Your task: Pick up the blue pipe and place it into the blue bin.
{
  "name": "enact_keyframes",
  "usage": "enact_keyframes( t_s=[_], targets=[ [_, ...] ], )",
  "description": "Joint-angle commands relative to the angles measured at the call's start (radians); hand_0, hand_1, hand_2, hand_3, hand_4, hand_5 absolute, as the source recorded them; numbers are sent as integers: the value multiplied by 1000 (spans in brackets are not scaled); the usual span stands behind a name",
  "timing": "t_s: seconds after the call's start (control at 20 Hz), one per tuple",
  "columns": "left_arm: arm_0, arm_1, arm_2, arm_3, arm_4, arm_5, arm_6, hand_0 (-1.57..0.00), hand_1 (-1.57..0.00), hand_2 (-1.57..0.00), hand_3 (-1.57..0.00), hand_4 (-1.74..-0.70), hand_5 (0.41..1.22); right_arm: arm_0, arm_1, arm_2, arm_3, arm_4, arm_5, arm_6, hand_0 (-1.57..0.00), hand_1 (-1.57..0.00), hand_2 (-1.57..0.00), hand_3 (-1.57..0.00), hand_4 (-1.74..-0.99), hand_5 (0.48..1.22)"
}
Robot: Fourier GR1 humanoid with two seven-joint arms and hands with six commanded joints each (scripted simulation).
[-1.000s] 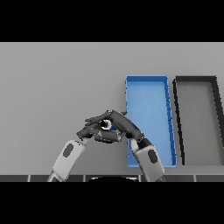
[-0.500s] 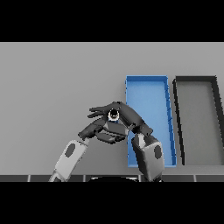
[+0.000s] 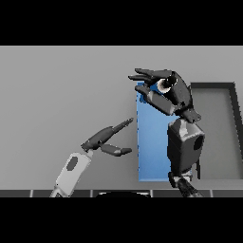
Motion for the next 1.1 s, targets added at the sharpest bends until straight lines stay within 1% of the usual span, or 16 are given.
enact_keyframes(
  t_s=[0.0,0.05,0.1,0.2,0.25,0.3,0.35,0.5,0.55,0.6,0.65,0.75,0.85,0.9,0.95,1.05],
  targets=[
    [10,6,1,-7,5,-3,-1,0,0,0,0,-951,468,13,-27,-27,1,16,-5,0,-1571,-1571,-1571,-1571,-1498,1221],
    [12,-1,-2,-16,5,3,10,0,0,0,1,-950,470,19,-46,-47,14,37,-16,0,-1571,-1571,-1571,-1571,-1498,1221],
    [23,-2,-5,-25,6,4,2,1,1,1,1,-950,472,39,-58,-70,22,49,-17,1,-1571,-1571,-1571,-1571,-1498,1221],
    [11,-7,-5,-28,5,10,24,1,1,1,1,-950,474,93,-89,-90,37,59,-40,0,-1571,-1571,-1571,-1571,-1499,1221],
    [7,7,6,-14,6,3,10,1,1,1,1,-950,472,116,-96,-97,46,70,-38,0,-1571,-1571,-1571,-1571,-1499,1221],
    [4,2,4,-6,1,8,10,1,1,1,1,-947,470,149,-102,-98,52,87,-38,0,-1571,-1571,-1571,-1571,-1499,1221],
    [11,5,7,-7,1,9,-8,1,1,1,1,-944,467,187,-109,-95,57,93,-41,0,-1571,-1571,-1571,-1571,-1499,1221],
    [8,-1,3,-4,-6,16,-13,1,1,1,1,-941,462,302,-109,-94,72,130,-56,0,-1571,-1571,-1571,-1571,-1499,1221],
    [1,-1,6,-12,-3,17,1,1,1,1,1,-939,460,339,-114,-83,78,142,-66,0,-1571,-1571,-1571,-1571,-1500,1221],
    [6,7,4,-1,-15,18,-18,1,1,1,1,-935,460,381,-113,-75,84,150,-79,0,-1571,-1571,-1571,-1571,-1500,1221],
    [16,3,-2,5,-28,28,-32,1,1,1,1,-931,460,425,-110,-51,82,164,-93,0,-1571,-1571,-1571,-1571,-1500,1221],
    [11,13,7,-11,-17,24,-41,1,1,1,1,-927,463,496,-121,-42,95,175,-125,0,-1571,-1571,-1571,-1571,-1500,1221],
    [-7,12,13,-3,-17,27,-26,1,1,1,1,-928,465,557,-115,-13,127,190,-178,0,-1571,-1571,-1571,-1571,-1500,1221],
    [6,10,4,-7,-24,28,-39,1,1,1,1,-928,466,588,-124,2,144,189,-200,0,-1571,-1571,-1571,-1571,-1500,1221],
    [4,12,6,-9,-24,30,-36,1,1,1,1,-928,467,623,-128,13,145,188,-223,0,-1571,-1571,-1571,-1571,-1499,1221],
    [6,9,-1,-4,-36,35,-39,1,1,1,1,-925,474,657,-143,40,186,143,-270,0,-1571,-1571,-1571,-1571,-1498,1221]
  ],
)
